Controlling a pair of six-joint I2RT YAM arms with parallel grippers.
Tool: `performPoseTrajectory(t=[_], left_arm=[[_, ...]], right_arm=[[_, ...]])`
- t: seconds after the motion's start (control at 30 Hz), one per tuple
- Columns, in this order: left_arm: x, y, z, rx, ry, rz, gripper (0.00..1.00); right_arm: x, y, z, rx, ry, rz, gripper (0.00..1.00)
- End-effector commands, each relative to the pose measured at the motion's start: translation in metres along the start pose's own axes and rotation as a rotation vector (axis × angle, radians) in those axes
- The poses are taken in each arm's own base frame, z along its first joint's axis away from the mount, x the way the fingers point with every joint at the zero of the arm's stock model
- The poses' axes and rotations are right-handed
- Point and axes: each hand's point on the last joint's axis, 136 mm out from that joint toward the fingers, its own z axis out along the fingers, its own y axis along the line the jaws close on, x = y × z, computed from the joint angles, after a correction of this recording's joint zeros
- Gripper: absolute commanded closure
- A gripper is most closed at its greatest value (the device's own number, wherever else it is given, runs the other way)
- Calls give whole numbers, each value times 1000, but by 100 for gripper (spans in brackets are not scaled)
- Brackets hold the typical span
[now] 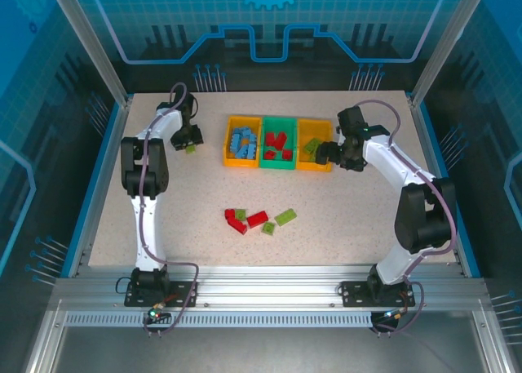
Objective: Sort the legos into containers by color
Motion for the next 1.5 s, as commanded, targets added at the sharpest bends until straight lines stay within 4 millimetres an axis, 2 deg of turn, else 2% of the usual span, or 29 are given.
performPoseTrajectory(t=[0.0,0.1,0.23,0.37,0.5,0.73,0.83,0.93,1.03,1.17,1.33,1.47], left_arm=[[20,8,15,-15,85,44,60],[29,7,16,3,106,52,71],[33,0,3,62,89,34,75],[33,-23,-28,158,35,20,75],[32,-55,-65,221,-23,51,74],[42,-118,-134,350,-129,109,72],[52,-154,-162,442,-165,147,72],[68,-199,-183,545,-180,210,71],[92,-250,-190,650,-155,277,71],[122,-310,-188,749,-100,358,71],[150,-363,-186,834,-81,418,71],[164,-387,-173,870,-39,413,71]], right_arm=[[-3,-9,-8,31,-7,11,10],[-7,-16,-11,44,-18,18,10],[-9,-28,-12,56,-27,43,10],[-12,-40,-17,35,-57,87,9],[-15,-48,-23,-11,-85,126,10],[-10,-56,-26,-11,-82,127,10],[-9,-58,-25,-24,-84,137,10],[-8,-58,-23,-44,-82,147,10],[-8,-58,-19,-58,-73,151,10],[-6,-58,-16,-64,-65,151,10],[-2,-64,-14,-73,-58,167,10],[3,-67,-10,-76,-46,178,10]])
